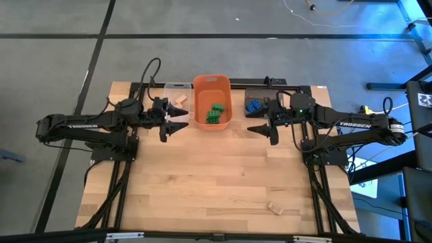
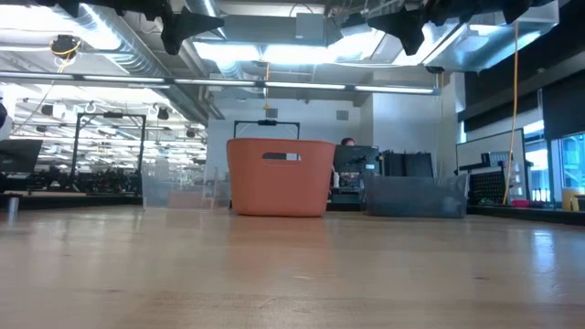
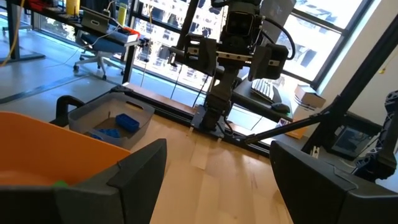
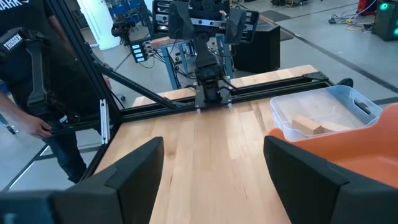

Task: Sort & place blocks by color
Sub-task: Put the brown block into the transparent bin

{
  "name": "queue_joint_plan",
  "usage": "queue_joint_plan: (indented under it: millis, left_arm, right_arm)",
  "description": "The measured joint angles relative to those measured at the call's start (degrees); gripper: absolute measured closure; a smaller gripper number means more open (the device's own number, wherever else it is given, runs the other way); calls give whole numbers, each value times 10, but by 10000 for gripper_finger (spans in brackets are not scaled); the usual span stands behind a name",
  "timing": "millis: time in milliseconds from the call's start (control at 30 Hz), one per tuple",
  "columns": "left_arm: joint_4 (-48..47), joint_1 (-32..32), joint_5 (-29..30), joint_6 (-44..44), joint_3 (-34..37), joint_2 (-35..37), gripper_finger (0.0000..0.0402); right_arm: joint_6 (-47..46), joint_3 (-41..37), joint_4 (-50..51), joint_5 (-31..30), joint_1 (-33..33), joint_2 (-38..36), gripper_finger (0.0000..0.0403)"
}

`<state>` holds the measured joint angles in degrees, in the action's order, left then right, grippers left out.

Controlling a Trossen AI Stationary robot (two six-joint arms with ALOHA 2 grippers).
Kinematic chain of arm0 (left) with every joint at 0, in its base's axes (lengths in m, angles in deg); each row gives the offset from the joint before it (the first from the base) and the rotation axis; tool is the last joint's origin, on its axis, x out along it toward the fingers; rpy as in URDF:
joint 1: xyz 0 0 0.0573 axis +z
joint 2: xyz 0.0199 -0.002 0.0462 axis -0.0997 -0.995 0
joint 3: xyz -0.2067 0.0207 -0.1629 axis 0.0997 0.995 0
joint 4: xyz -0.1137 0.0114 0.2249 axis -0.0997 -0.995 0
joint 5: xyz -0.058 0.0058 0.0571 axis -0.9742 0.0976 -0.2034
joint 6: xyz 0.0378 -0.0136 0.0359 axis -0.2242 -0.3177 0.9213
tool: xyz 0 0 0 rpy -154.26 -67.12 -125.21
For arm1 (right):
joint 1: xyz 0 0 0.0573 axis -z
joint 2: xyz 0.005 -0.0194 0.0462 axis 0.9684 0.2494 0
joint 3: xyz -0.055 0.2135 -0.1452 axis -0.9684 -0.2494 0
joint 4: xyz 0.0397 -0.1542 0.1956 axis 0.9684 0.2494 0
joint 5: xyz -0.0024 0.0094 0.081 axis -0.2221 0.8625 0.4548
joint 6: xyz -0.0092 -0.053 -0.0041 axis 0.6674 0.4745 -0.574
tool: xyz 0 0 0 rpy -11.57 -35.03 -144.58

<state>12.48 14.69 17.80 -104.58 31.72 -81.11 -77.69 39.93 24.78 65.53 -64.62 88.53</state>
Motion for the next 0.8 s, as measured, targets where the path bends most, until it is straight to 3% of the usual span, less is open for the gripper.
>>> queue_joint_plan:
  millis: [800]
  left_arm:
    - [-2,0,-16,74,0,0,124]
  right_arm:
    - [44,-1,0,0,0,0,127]
